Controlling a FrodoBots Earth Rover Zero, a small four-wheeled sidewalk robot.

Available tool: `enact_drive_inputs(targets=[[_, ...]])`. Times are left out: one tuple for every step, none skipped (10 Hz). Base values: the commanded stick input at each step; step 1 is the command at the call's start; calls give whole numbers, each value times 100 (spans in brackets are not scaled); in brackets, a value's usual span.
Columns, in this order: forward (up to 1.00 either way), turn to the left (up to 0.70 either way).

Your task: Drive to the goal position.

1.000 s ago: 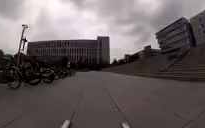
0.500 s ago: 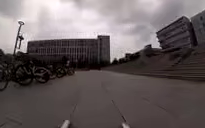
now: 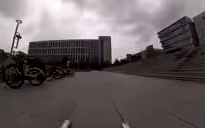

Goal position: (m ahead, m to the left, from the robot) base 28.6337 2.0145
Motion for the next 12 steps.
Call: enact_drive_inputs(targets=[[100,0],[100,0],[100,0],[100,0],[100,-6],[100,0],[100,0],[100,0],[100,0],[100,0],[100,0],[100,0]])
